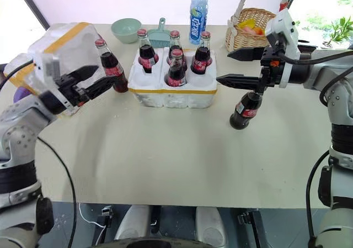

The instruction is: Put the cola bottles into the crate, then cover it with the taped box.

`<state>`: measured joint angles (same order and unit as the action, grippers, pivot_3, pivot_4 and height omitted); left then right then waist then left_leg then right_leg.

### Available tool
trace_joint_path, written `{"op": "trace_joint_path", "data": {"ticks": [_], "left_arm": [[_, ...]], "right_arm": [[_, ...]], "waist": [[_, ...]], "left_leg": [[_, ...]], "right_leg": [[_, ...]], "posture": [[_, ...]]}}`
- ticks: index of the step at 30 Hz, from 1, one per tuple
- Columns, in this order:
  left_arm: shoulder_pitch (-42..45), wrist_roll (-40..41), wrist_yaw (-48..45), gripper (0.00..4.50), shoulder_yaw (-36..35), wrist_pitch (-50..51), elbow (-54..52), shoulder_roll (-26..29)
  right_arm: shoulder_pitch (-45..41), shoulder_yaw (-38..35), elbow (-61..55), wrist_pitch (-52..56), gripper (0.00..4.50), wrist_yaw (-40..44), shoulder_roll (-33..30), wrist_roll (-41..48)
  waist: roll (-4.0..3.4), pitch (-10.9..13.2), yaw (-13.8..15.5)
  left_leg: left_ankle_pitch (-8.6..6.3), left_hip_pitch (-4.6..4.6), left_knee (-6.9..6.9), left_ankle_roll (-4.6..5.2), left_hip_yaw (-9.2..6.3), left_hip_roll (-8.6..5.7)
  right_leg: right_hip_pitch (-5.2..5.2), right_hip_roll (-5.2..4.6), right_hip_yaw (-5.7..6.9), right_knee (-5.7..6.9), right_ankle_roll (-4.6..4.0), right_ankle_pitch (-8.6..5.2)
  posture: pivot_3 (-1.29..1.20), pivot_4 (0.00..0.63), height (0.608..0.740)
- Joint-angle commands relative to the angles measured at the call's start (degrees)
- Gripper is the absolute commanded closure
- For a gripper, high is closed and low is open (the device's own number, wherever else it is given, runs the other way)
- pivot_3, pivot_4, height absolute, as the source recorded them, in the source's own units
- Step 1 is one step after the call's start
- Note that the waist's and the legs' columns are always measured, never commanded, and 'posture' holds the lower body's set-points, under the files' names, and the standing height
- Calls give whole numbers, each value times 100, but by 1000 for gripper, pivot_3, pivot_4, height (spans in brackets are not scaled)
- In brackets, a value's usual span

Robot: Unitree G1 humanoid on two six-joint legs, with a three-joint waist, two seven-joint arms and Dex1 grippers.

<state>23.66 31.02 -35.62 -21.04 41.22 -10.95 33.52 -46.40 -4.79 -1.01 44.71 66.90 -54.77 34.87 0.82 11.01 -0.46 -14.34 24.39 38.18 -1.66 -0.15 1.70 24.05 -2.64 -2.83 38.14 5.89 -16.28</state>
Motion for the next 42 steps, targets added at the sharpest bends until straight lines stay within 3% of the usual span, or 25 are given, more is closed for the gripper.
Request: {"op": "trace_joint_path", "data": {"ticks": [1, 8, 23, 29, 38, 41, 42], "left_arm": [[195, -502, 423, 27, 128, -563, 422, 7], [814, -825, 380, 27, 510, -1206, 1324, -50], [1670, -1385, 204, 27, 992, -2307, 3189, -236], [2273, -1727, 276, 27, 1131, -3109, 4665, -511], [2985, -1981, 129, 27, 1165, -3838, 6010, -650], [3024, -1951, 107, 791, 1111, -3952, 6097, -612], [2995, -1934, 80, 1323, 1099, -3950, 6063, -579]], "right_arm": [[-137, -176, -206, 153, 0, 89, -74, 221], [-263, -150, -305, 218, 0, 88, -113, 203], [-45, -673, -1049, 709, 0, 177, -382, 1053], [56, -744, -1098, 747, 0, 27, -324, 1139], [18, -684, -992, 712, 0, -159, -218, 1201], [68, -666, -964, 672, 0, -216, -189, 1165], [79, -669, -957, 666, 0, -225, -185, 1163]], "waist": [[0, 0, -7], [0, 0, -22], [1, 0, -22], [1, 0, -22], [1, 0, -30], [1, 0, -35], [1, 0, -31]], "left_leg": [[0, 0, 0, 0, 0, 0], [0, 0, -2, 0, 2, -1], [0, 1, -2, 0, 4, -1], [0, 1, -2, 0, 6, -3], [0, 3, -2, 0, 6, -4], [0, 3, -2, 0, 5, -3], [0, 3, -2, 0, 5, -3]], "right_leg": [[0, 0, 0, 0, 0, 0], [1, 2, 0, -1, -1, 0], [4, 3, 0, 1, 0, 1], [4, 3, 0, 1, 0, 1], [6, 3, 0, 1, 0, 2], [6, 3, 0, 2, 0, 2], [6, 3, 0, 2, 0, 2]], "posture": [[0, 150, 740], [0, 150, 740], [0, 150, 740], [0, 150, 740], [0, 150, 740], [0, 150, 740], [0, 150, 740]]}}
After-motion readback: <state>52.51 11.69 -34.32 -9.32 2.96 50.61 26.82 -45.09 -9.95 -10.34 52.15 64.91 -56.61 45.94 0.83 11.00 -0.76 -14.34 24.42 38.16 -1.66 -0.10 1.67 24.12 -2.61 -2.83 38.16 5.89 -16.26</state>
